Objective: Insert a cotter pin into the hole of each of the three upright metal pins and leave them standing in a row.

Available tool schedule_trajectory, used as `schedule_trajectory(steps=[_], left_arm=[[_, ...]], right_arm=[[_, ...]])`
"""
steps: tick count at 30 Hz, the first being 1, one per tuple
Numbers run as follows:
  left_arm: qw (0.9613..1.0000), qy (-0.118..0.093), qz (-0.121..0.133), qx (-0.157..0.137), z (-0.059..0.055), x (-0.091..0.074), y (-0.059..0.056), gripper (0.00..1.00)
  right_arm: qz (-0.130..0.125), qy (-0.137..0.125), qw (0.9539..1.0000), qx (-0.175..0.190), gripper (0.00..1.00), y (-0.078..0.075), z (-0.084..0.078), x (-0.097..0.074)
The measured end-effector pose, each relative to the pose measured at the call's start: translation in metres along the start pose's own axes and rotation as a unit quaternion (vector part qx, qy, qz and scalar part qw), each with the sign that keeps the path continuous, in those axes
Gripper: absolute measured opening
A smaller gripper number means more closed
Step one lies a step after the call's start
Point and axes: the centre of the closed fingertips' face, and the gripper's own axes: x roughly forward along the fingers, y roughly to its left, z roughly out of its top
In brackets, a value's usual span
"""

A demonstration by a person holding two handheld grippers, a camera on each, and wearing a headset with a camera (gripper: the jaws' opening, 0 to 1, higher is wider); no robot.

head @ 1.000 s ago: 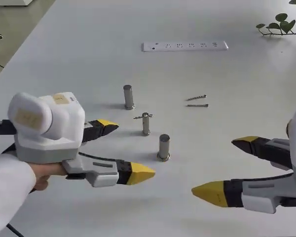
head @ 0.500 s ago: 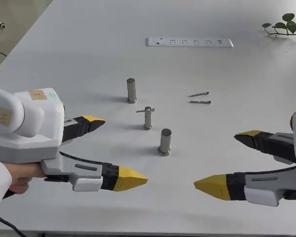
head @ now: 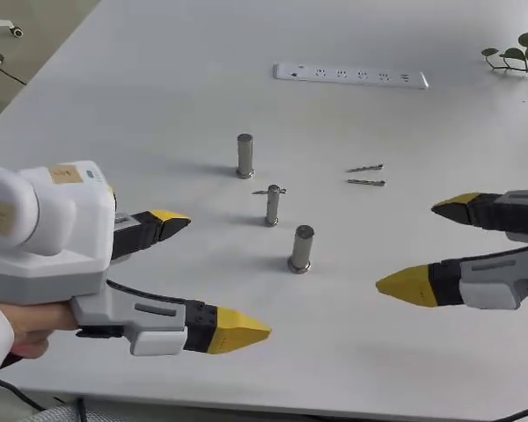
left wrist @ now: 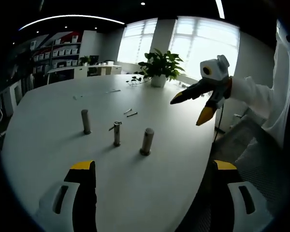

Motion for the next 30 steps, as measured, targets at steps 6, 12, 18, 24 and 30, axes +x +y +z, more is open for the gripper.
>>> schedule_trajectory(steps=[6,12,18,24,30], left_arm=[[0.9999,-0.005,0.012,-0.01,-0.002,-0.006,0.001,0.99],[0.9994,-0.013,0.018,-0.028,-0.003,-0.009,0.0,0.99],[0.9989,-0.02,0.027,-0.034,0.0,-0.016,0.002,0.99],[0.9992,-0.021,0.022,-0.027,0.001,-0.017,-0.004,0.99],[0.9989,-0.024,0.013,-0.037,-0.003,-0.015,-0.009,0.99]], right_arm=[[0.016,0.012,0.9983,-0.054,0.68,-0.02,0.019,0.004],[0.042,0.031,0.9949,-0.086,0.59,-0.041,0.029,0.019],[0.074,0.082,0.9873,-0.115,0.45,-0.059,0.021,0.046],[0.098,0.104,0.9835,-0.111,0.37,-0.078,0.012,0.074],[0.082,0.138,0.9784,-0.13,0.25,-0.103,0.004,0.088]])
